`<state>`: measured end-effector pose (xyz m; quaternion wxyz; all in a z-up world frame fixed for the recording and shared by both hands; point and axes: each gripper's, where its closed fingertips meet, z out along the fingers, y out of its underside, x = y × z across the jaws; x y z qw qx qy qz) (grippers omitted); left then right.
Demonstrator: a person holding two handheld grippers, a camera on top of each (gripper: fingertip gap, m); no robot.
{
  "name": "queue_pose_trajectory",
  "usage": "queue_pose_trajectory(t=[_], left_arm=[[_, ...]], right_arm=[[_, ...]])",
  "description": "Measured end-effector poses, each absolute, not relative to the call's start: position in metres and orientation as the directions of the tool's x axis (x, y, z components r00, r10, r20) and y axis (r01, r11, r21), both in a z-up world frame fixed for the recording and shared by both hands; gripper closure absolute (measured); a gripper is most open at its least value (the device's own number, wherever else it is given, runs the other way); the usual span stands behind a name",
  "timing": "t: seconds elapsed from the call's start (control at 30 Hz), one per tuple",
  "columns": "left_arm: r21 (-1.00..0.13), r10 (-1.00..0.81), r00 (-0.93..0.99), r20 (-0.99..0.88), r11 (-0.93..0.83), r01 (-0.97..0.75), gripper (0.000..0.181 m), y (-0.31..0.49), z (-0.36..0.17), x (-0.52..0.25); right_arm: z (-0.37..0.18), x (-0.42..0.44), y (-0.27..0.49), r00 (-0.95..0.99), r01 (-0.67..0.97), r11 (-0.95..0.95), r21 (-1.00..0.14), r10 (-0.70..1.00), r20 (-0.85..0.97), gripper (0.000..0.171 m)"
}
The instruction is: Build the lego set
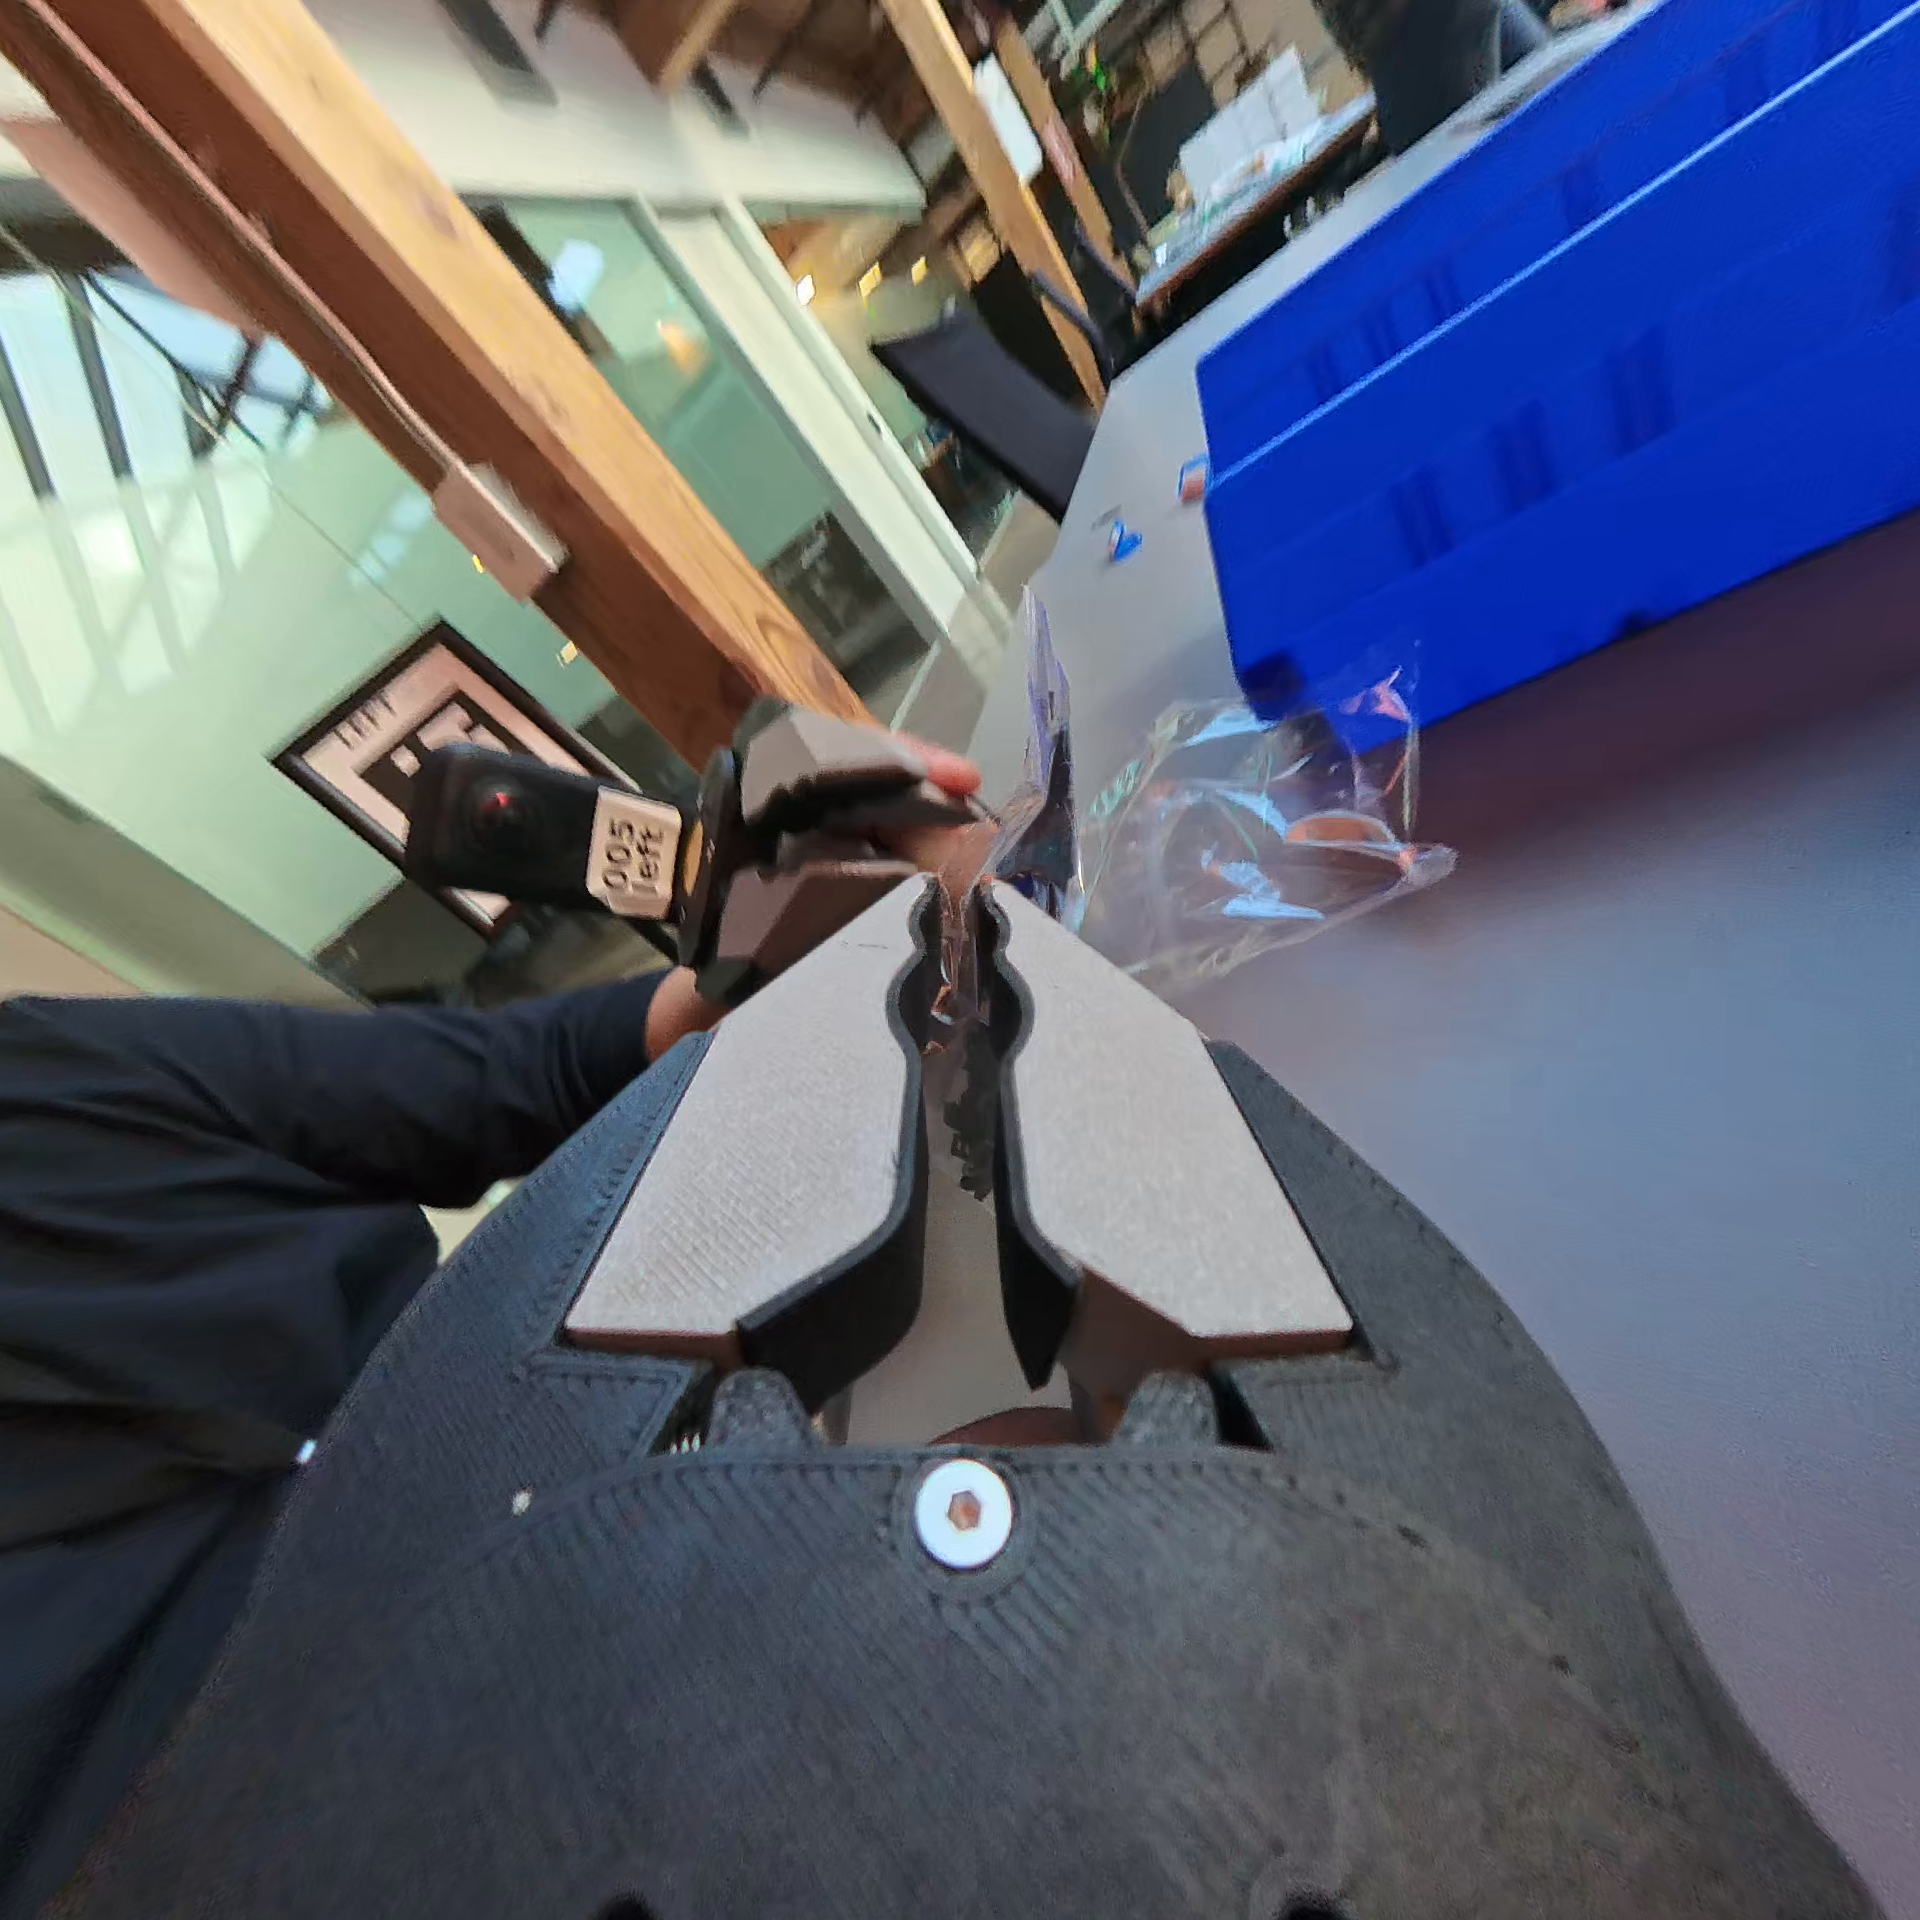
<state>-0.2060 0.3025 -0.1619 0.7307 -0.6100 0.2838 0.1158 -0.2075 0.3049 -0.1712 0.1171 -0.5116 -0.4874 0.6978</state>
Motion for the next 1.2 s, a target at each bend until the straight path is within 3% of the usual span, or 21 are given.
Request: queue_pose_trajectory(t=[0.33,0.83,1.2], left_arm=[[-0.753,-0.108,0.746,-0.657,0.144,-0.642,0.155,0.313,-0.176,-0.204],[-0.778,-0.101,0.771,-0.628,0.107,-0.619,0.181,0.314,-0.176,-0.211],[-0.749,-0.094,0.744,-0.662,0.098,-0.655,0.181,0.315,-0.179,-0.210]], right_arm=[[-0.167,-0.211,0.302,-0.441,0.309,-0.495,-0.812,0.682,-0.583,0.169],[-0.166,-0.213,0.296,-0.449,0.307,-0.483,-0.820,0.686,-0.572,0.168],[-0.155,-0.206,0.306,-0.466,0.262,-0.499,-0.826,0.684,-0.561,0.171]])
